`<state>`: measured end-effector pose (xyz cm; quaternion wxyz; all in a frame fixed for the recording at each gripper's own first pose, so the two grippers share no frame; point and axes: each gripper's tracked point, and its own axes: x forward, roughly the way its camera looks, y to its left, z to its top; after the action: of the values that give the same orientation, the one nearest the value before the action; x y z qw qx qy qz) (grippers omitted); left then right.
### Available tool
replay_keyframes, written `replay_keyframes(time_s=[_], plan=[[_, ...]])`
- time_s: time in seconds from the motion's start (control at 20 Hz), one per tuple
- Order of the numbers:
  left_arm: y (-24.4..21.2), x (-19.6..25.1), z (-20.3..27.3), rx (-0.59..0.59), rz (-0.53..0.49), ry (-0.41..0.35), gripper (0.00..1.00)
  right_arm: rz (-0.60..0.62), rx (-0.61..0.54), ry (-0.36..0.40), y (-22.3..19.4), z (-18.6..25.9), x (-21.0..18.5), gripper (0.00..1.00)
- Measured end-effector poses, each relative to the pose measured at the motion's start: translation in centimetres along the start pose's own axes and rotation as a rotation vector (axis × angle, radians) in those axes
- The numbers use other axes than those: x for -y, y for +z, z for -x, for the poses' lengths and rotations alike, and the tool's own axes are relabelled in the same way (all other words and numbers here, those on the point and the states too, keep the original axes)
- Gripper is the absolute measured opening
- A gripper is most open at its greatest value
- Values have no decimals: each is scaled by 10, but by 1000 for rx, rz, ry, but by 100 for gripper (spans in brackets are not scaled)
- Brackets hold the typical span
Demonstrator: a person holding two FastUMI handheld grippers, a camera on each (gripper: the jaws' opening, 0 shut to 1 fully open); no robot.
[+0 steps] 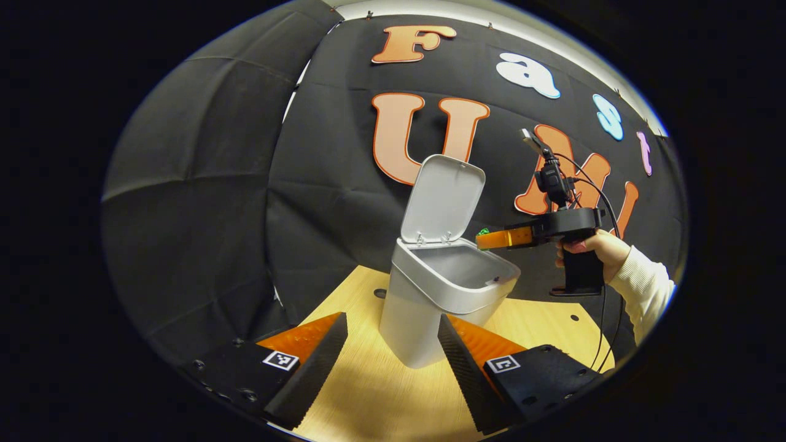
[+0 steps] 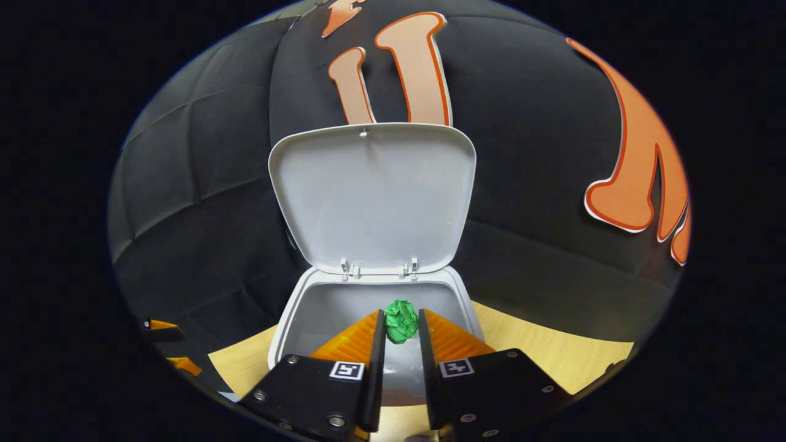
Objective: Press the lid of the desktop garbage bin to open it, pick up the crumpled paper on the desktop and throw it into the bin, then pick up the pop can on the desktop and drop it into the bin, and finally close the garbage bin lid.
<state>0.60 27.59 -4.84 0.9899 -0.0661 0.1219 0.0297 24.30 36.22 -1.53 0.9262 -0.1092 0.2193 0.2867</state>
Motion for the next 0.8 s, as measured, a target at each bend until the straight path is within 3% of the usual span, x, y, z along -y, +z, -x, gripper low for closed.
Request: replay_keyframes(time_s=[0.2, 0.25, 0.3, 0.4, 0.45, 0.5, 0.8], plan=[[3, 4, -1, 2, -11, -5, 95, 11, -20, 10, -4, 4, 0, 40], [3, 4, -1, 2, -12, -9, 95, 14, -23, 6, -5, 5, 1, 47], [3, 6, -1, 0, -12, -11, 95, 17, -24, -3, -5, 5, 4, 44], [3, 8, -1, -1, -11, -17, 95, 19, -19, -15, -5, 4, 5, 79], [3, 9, -1, 0, -11, -17, 95, 13, -18, -9, -5, 4, 4, 81], [4, 10, -1, 1, -10, -18, 95, 5, -17, -1, -6, 5, 2, 95], [5, 18, 1, 1, -2, -31, 95, -5, 1, -6, -5, 18, 6, 95]])
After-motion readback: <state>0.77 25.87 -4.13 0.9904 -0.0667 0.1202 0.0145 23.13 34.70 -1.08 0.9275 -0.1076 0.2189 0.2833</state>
